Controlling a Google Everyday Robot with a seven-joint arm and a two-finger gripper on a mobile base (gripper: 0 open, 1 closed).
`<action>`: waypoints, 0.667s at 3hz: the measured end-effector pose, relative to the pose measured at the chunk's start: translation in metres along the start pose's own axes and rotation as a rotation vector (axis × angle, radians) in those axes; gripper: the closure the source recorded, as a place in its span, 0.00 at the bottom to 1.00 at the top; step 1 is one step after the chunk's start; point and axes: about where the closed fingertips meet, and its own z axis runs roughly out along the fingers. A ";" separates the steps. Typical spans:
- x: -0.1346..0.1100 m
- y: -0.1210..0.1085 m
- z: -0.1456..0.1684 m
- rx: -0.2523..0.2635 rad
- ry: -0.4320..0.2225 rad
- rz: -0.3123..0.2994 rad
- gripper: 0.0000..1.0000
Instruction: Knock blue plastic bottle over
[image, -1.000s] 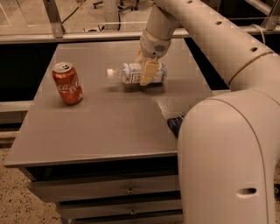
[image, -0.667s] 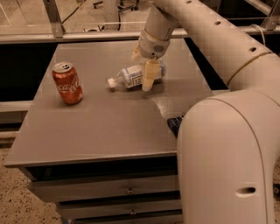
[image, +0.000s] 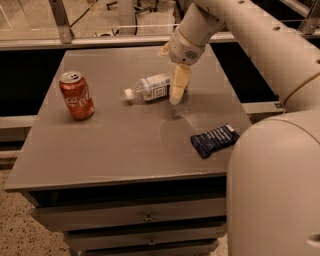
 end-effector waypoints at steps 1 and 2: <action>-0.004 0.009 -0.022 0.087 -0.144 0.099 0.00; -0.015 0.035 -0.028 0.153 -0.364 0.170 0.00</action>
Offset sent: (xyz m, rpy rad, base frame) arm 0.0041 -0.1423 0.0958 0.8910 -0.4053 -0.5591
